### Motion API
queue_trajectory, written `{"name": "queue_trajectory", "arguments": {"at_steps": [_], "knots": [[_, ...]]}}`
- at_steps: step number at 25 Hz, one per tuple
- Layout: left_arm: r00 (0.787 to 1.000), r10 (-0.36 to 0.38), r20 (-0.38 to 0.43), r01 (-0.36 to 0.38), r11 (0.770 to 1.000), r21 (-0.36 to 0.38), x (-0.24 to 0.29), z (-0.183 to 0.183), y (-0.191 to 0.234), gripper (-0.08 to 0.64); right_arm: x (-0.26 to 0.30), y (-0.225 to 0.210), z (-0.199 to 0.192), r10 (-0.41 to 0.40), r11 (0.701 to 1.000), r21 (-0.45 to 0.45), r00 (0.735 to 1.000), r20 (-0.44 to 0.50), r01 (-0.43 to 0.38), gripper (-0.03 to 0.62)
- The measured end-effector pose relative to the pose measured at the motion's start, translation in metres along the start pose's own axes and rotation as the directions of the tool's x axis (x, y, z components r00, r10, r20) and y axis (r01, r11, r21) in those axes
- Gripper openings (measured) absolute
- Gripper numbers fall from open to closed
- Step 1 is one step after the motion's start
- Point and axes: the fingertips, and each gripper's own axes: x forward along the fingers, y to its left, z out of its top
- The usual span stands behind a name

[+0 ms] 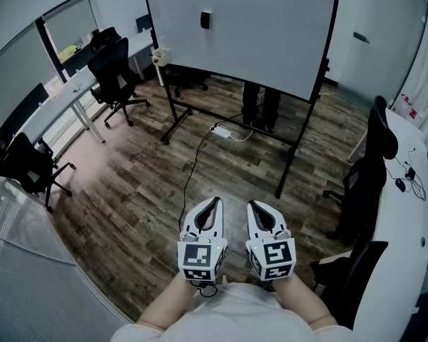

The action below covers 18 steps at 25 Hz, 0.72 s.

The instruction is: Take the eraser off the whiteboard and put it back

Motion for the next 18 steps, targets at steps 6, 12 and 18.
{"name": "queue_trajectory", "arguments": {"at_steps": [6,12,18], "knots": [[1.000,0.000,-0.006,0.000,1.000,0.001,-0.001,0.001,0.001,0.017,0.004,0.004,0.000,0.013,1.000,0.023,1.000,-0.009,-0.012,0.026],[1.000,0.017,-0.009,-0.017,1.000,-0.007,0.006,0.000,0.006,0.018,0.009,-0.002,-0.003,0.018,0.998,0.061,1.000,-0.002,-0.018,0.026],[1.000,0.020,-0.021,-0.020,1.000,-0.007,0.019,-0.004,0.007,0.018,0.017,-0.020,-0.007,-0.022,0.997,0.073,1.000,0.003,0.021,0.027]]}}
